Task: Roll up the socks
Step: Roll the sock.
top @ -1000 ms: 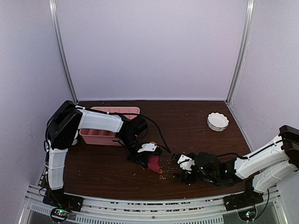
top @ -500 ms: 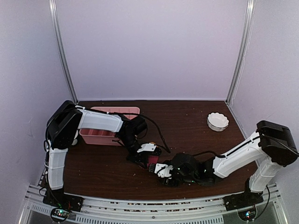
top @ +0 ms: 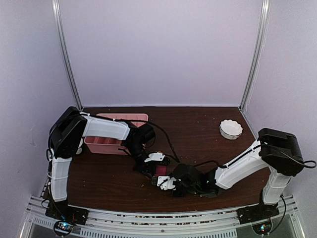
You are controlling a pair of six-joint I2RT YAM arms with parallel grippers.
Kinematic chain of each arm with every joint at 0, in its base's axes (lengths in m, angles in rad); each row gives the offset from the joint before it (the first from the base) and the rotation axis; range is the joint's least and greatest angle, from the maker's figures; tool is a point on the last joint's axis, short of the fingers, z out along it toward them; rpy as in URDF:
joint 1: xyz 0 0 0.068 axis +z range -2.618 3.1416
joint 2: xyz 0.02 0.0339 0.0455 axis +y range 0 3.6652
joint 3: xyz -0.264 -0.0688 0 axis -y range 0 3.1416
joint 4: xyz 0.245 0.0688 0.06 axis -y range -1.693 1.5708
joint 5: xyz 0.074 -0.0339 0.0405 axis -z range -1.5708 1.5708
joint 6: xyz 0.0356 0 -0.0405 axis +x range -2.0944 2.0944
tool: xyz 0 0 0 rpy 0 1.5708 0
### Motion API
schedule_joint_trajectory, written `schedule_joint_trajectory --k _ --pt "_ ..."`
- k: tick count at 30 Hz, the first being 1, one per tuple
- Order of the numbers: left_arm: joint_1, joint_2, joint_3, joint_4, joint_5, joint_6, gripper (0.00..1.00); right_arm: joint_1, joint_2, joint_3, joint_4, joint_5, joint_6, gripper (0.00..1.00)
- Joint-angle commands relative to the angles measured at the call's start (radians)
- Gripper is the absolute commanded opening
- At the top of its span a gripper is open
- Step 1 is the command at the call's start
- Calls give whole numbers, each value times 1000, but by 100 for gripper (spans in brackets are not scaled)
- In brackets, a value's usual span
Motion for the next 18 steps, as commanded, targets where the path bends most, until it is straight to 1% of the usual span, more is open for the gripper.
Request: schedule_joint_trajectory --k 1,2,3,4,5,7,8,9,11,14,18 --pt "6 52 -30 -70 -77 14 9 2 12 24 -12 24 12 15" --pt "6 52 -28 -70 -76 13 10 3 11 29 -19 21 16 14" --pt "6 51 -27 -70 -79 13 11 2 11 33 -30 15 17 9" --pt "5 51 -23 -72 -81 9 14 3 9 38 -44 6 23 3" --pt "6 49 -16 -80 -81 7 21 2 5 44 -65 -10 31 0" --pt "7 41 5 -106 -80 1 38 3 -3 60 -122 -40 46 0" --pt "8 32 14 -115 -79 -4 45 3 -8 64 -148 -51 52 0" --pt "15 19 25 -124 -73 -9 47 2 -15 67 -173 -61 65 0" --pt "36 -9 49 -138 -33 -19 48 1 -27 61 -207 -91 85 0" --pt "62 -28 90 -167 35 -26 48 1 -41 54 -254 -139 115 0" --pt "65 -10 119 -158 46 -44 46 1 -35 61 -304 -182 140 0"
